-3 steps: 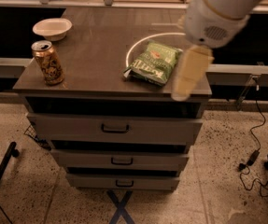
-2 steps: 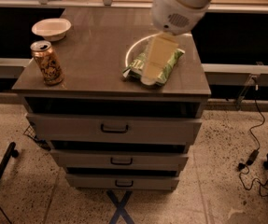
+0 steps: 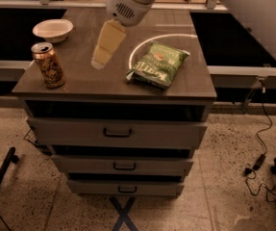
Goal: Knock orange can over
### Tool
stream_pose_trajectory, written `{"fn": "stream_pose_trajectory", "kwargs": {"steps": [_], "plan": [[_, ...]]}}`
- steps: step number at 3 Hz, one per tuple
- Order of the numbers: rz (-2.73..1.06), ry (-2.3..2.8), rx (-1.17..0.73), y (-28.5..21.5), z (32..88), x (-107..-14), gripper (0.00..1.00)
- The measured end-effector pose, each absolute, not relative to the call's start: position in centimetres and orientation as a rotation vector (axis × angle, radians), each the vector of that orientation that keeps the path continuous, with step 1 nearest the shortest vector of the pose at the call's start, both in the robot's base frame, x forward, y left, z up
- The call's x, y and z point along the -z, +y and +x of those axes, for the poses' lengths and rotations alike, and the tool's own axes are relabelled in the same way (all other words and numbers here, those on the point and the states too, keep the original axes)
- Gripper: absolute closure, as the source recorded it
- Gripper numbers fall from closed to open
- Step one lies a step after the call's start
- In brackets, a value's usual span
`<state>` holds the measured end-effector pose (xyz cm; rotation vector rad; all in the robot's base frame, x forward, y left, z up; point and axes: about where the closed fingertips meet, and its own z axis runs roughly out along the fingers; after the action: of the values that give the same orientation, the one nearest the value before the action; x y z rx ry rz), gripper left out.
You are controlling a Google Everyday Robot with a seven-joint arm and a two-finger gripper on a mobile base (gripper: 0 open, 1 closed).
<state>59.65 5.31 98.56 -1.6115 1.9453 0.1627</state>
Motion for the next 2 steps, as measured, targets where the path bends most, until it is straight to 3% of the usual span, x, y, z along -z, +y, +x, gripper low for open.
{"fn": "stream_pose_trajectory", "kwargs": {"steps": [2], "plan": [[-1.578, 1.996, -0.199, 7.44, 60.96, -97.89, 0.0]]}}
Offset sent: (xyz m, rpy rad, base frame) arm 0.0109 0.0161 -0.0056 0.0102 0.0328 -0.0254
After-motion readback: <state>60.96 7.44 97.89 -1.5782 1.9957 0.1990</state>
